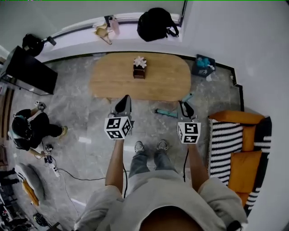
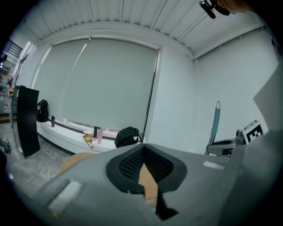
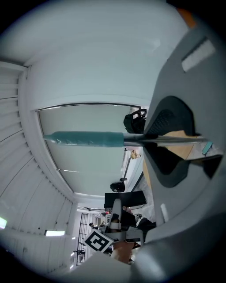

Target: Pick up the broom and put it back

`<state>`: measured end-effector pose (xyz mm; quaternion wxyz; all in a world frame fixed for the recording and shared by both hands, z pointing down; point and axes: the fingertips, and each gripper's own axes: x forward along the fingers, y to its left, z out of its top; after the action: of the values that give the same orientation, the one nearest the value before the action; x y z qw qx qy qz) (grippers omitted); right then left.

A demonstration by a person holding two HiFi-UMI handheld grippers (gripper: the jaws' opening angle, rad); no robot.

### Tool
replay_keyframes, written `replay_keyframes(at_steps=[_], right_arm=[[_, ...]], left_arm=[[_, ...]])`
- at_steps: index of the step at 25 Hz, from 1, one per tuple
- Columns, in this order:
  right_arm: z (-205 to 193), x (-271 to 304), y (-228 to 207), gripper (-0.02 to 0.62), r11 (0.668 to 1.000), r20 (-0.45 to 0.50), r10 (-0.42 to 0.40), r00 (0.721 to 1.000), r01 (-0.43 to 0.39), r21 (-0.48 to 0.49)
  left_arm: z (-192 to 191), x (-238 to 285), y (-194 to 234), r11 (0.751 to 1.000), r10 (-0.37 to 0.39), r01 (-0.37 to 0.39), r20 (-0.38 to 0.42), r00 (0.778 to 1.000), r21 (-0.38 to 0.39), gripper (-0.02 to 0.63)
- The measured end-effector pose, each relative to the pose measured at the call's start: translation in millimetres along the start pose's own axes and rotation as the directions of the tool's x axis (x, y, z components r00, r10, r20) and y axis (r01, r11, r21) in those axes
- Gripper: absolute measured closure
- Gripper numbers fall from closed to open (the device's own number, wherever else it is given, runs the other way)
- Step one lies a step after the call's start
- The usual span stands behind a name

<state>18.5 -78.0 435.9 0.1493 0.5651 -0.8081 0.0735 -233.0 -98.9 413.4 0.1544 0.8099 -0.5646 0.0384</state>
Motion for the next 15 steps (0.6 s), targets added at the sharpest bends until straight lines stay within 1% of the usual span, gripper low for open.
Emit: replay_keyframes(at_steps=[5,8,11,15], right_arm=[[26.9,-24.2,-4.0,0.517,1.000,0.020,0.000,1.000,0.001,-0.010],[35.1,-41.5,-13.8,0.518,1.000,0.030,-0.019,0.999,0.019,0.004],[37.9,-59.8,-32.8,0.518,0.998,0.032,-0.055,0.998,0.054,0.021],[37.2,-79.9,-64.2,0.518,0.993,0.041,-0.111,0.993,0.109,0.035]], left_arm=[[25.5,-20.1,-8.5,1.000,0.011,-0.010,0.029,1.000,-0.019,0.604],[33.2,-24.8,-18.8,1.000,-0.002,0.002,0.029,1.000,-0.001,0.604],[41.4,-18.4,-34.9,1.000,-0.027,0.027,0.035,0.999,0.008,0.604],[52.3,4.9,-67.5,0.995,-0.092,0.091,0.044,0.995,0.025,0.604]])
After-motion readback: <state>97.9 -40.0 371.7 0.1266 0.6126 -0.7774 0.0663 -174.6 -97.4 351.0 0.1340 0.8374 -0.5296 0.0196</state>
